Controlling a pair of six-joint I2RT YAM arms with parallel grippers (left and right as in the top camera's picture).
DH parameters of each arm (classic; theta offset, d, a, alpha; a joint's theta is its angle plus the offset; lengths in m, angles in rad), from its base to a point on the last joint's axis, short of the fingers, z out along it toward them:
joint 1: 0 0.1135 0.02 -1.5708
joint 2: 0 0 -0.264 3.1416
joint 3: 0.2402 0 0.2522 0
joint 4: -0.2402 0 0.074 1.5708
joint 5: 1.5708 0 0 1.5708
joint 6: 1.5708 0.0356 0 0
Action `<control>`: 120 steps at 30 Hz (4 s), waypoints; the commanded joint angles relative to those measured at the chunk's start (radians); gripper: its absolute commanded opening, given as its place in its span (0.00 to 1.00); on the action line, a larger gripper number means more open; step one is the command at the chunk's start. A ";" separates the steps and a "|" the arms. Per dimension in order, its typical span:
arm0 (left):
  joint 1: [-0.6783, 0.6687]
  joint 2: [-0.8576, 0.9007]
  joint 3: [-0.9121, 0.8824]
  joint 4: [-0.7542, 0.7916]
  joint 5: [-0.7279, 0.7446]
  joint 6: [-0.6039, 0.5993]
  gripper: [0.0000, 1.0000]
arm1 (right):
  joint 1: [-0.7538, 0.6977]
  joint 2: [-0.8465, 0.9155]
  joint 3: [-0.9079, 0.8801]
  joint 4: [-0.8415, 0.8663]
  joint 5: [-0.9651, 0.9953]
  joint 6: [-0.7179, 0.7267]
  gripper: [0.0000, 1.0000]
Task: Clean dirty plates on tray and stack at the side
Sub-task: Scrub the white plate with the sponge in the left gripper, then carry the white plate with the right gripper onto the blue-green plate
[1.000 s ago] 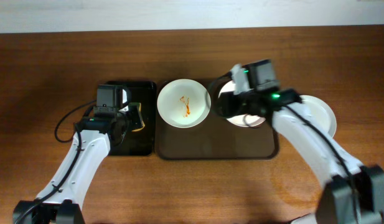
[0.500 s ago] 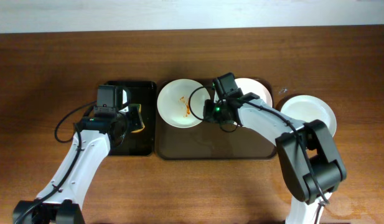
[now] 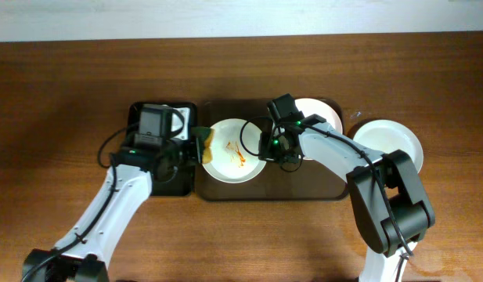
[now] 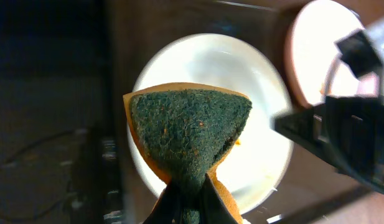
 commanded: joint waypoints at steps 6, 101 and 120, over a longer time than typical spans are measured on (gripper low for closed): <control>-0.096 0.184 0.001 0.195 0.181 -0.240 0.00 | 0.005 0.013 -0.013 -0.021 0.028 -0.021 0.04; 0.050 -0.045 0.006 -0.130 -0.368 -0.172 0.00 | -0.032 -0.449 0.001 -0.230 0.679 -0.057 0.04; 0.050 -0.045 0.006 -0.137 -0.368 -0.172 0.00 | -0.861 -0.399 -0.005 -0.360 0.281 -0.071 0.04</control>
